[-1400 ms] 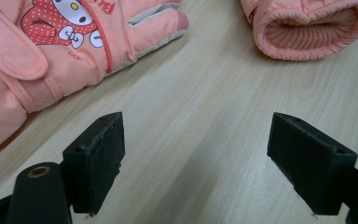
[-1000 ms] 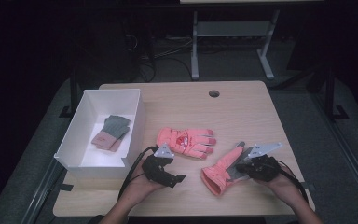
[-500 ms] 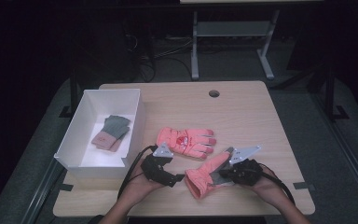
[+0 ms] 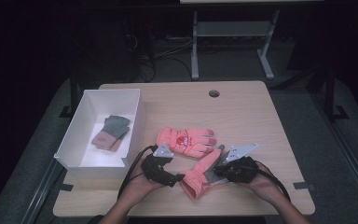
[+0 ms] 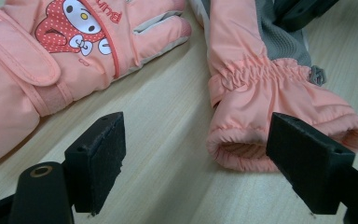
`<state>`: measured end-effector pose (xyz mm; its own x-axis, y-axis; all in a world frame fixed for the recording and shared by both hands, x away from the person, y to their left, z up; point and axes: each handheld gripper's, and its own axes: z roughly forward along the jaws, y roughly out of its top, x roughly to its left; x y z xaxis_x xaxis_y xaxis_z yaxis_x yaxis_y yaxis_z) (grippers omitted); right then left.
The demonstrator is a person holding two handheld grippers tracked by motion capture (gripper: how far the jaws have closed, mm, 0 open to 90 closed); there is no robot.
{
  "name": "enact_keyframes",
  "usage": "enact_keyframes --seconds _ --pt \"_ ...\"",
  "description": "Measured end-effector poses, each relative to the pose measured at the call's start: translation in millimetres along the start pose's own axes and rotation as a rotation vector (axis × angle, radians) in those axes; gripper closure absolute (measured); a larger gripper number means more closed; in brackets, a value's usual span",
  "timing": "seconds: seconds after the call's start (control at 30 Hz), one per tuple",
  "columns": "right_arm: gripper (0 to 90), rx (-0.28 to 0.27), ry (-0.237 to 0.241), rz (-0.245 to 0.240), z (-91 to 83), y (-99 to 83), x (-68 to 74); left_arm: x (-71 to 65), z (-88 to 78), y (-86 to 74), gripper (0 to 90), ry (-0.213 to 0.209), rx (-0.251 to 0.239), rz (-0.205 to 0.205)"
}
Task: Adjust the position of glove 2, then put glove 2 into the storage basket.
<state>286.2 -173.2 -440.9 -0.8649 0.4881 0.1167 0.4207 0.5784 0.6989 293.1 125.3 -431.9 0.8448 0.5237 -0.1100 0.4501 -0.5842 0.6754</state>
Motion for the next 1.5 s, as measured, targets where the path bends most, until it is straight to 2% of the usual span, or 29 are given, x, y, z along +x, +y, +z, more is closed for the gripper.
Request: enact_keyframes --seconds 0.1,0.2,0.23,0.3,0.33,0.4,0.53,0.57,0.67,0.83,0.9,0.97,1.17,1.27,1.37,1.5 --pt "70.7 -0.020 -0.011 0.023 -8.0 -3.2 -3.2 -0.4 1.1 0.9 19.7 -0.003 -0.004 -0.007" --pt "55.4 -0.036 -0.023 0.039 -14.7 -8.9 -7.2 0.9 1.0 2.8 23.0 -0.020 0.011 0.012" --pt "49.8 -0.042 -0.041 0.037 -16.8 -11.1 -8.2 -0.3 1.7 3.7 24.7 -0.023 0.001 -0.005" --pt "41.7 -0.037 -0.065 0.057 -20.9 -14.0 -10.4 0.2 1.1 5.5 25.2 -0.026 0.005 -0.009" --pt "39.4 -0.038 -0.075 0.059 -23.1 -15.5 -11.9 1.2 0.1 6.7 29.5 -0.037 0.004 -0.008" --pt "34.2 -0.046 -0.089 0.078 -27.1 -18.0 -14.2 2.1 -1.0 10.4 36.2 -0.033 -0.011 -0.025" --pt "26.1 -0.046 -0.108 0.111 -32.6 -23.2 -17.4 7.0 -4.1 18.0 62.8 -0.016 -0.038 -0.060" --pt "25.0 -0.046 -0.113 0.116 -33.6 -24.9 -17.7 8.7 -4.3 20.4 72.0 -0.009 -0.040 -0.069" --pt "20.7 -0.049 -0.120 0.137 -36.4 -29.0 -17.5 14.1 -3.7 28.1 89.5 0.010 -0.037 -0.085" --pt "17.3 -0.054 -0.140 0.150 -41.0 -36.5 -16.2 23.4 3.8 41.0 89.7 0.056 -0.011 -0.103" --pt "16.5 -0.051 -0.146 0.145 -42.1 -40.0 -15.7 29.1 7.3 47.1 89.8 0.080 0.000 -0.098" --pt "16.0 -0.051 -0.146 0.149 -42.9 -40.4 -16.0 35.5 10.7 53.5 89.8 0.095 -0.002 -0.116" --pt "15.0 -0.063 -0.148 0.148 -43.9 -40.8 -18.1 58.7 18.1 74.9 89.8 0.155 0.003 -0.133" --pt "14.9 -0.068 -0.149 0.144 -44.1 -40.4 -18.2 73.4 23.0 85.7 89.8 0.186 0.004 -0.158" --pt "14.9 -0.071 -0.146 0.149 -43.9 -39.6 -17.9 85.3 29.8 92.3 89.9 0.213 0.012 -0.184" --pt "14.9 -0.069 -0.143 0.140 -43.2 -39.6 -18.0 97.8 39.9 95.6 89.9 0.249 0.047 -0.190"
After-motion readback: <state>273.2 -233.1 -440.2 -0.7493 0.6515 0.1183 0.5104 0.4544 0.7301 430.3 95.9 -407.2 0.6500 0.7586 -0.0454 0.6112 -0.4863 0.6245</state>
